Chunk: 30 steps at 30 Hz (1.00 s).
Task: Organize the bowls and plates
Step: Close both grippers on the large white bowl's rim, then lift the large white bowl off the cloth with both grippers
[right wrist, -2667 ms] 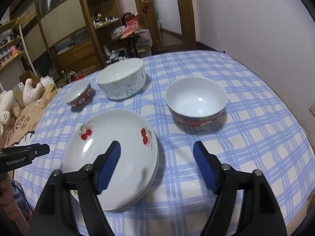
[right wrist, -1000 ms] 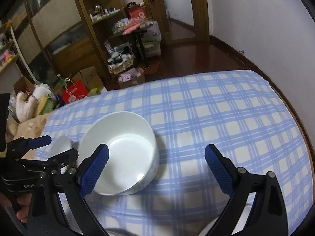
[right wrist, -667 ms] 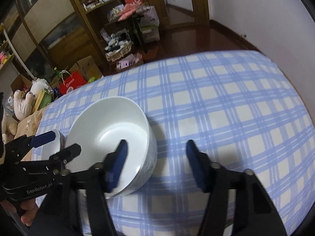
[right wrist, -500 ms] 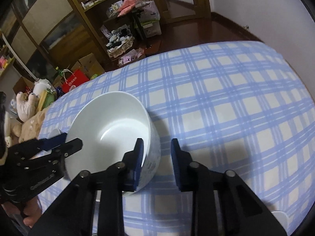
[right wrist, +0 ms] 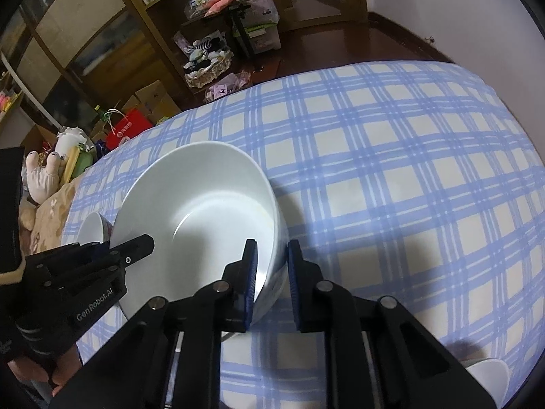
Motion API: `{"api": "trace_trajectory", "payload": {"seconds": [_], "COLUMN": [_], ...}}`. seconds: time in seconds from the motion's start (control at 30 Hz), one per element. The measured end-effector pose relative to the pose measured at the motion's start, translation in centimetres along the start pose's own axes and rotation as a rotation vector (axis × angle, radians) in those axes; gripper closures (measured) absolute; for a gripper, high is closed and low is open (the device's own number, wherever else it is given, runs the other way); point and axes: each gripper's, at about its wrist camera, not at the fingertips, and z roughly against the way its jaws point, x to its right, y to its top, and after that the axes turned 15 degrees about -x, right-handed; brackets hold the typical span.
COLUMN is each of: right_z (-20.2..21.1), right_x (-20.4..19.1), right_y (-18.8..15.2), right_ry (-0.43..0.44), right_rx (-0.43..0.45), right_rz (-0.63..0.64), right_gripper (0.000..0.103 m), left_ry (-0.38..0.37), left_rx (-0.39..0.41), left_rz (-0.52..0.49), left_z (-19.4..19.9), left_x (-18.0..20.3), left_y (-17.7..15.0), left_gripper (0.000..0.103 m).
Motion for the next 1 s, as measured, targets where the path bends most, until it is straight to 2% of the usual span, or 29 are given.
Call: {"api": "trace_trajectory", "payload": {"seconds": [0.07, 0.2, 0.7, 0.83, 1.0], "right_z": [0.3, 1.0, 6.6, 8.0, 9.5], "right_x": [-0.5, 0.2, -1.0, -1.9, -3.8], "right_y": [-0.4, -1.1, -4.3, -5.4, -7.4], "right_ry": [-0.027, 0.017, 0.025, 0.034, 0.043], "right_rx": [0.013, 0.027, 0.113, 0.126, 0.142], "right_rz": [0.015, -0.023, 0.010, 0.025, 0.054], "right_gripper": [0.086, 0.086, 0.086, 0.086, 0.086], "left_ry": [-0.008, -0.039, -0.059, -0.047, -0.059], "left_rx": [-0.004, -0.006, 0.080, 0.094, 0.118], "left_rz": [0.003, 0.017, 0.035, 0.044, 0.104], "left_z": [0.2, 0.8, 6.6, 8.2, 9.9], "left_x": [-0.1, -0.4, -0.2, -0.7, -2.4], "left_y": [-0.3, -1.0, -4.7, -6.4, -9.2], "left_gripper": [0.090, 0.090, 0.091, 0.091, 0.093]}}
